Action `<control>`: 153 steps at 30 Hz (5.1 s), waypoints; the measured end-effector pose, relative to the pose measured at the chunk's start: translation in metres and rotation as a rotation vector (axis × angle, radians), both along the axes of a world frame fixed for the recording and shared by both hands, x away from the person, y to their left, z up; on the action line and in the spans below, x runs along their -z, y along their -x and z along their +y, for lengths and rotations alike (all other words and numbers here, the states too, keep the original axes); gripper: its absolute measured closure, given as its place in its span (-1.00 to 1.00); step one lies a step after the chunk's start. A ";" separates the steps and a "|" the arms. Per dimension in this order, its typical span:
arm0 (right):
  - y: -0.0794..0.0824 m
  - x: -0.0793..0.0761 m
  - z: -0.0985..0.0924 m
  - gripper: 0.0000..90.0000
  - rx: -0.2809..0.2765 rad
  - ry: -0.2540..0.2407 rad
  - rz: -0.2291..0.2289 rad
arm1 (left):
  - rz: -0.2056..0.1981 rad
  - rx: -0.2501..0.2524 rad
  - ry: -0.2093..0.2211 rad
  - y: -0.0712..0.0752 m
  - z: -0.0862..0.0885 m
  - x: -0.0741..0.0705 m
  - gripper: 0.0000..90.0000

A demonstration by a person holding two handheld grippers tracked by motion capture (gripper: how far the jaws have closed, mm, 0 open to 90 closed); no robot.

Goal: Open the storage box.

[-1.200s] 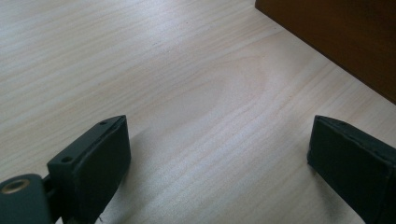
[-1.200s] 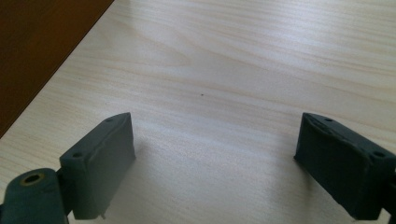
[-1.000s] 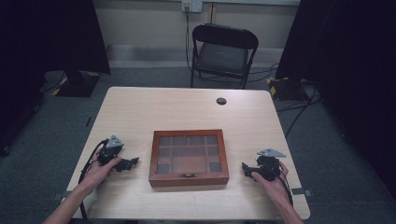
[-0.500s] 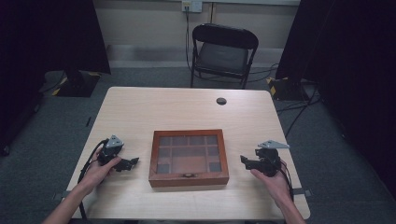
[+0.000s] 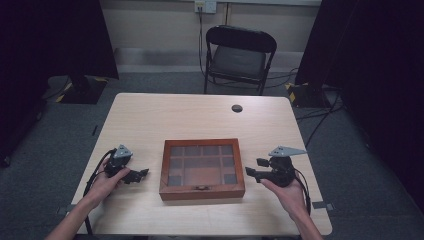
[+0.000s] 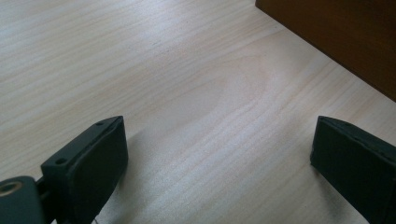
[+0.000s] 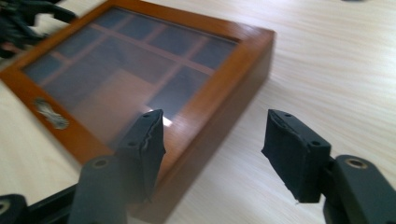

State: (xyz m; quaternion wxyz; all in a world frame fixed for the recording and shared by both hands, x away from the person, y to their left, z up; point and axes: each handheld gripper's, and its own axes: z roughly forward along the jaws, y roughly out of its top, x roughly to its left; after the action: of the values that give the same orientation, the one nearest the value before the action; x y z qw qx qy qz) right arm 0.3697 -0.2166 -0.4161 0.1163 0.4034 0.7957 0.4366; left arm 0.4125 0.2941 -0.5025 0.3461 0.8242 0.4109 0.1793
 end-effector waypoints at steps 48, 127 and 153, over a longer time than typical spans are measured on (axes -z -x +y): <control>0.003 0.021 0.133 0.74 -0.487 0.045 0.086 | -0.003 0.003 0.000 0.000 0.000 0.000 -0.93; -0.004 -0.024 0.129 0.81 -0.502 -0.040 0.064 | 0.006 -0.004 -0.003 -0.001 0.000 0.000 -0.96; -0.008 -0.047 0.129 0.81 -0.463 -0.037 0.053 | 0.006 -0.004 -0.002 -0.001 0.000 0.000 -0.96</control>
State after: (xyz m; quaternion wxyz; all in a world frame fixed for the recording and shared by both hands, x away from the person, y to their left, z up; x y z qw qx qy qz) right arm 0.3776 -0.0875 -0.3692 -0.0153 0.2235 0.8617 0.4553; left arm 0.4135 0.2940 -0.5026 0.3437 0.8241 0.4135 0.1781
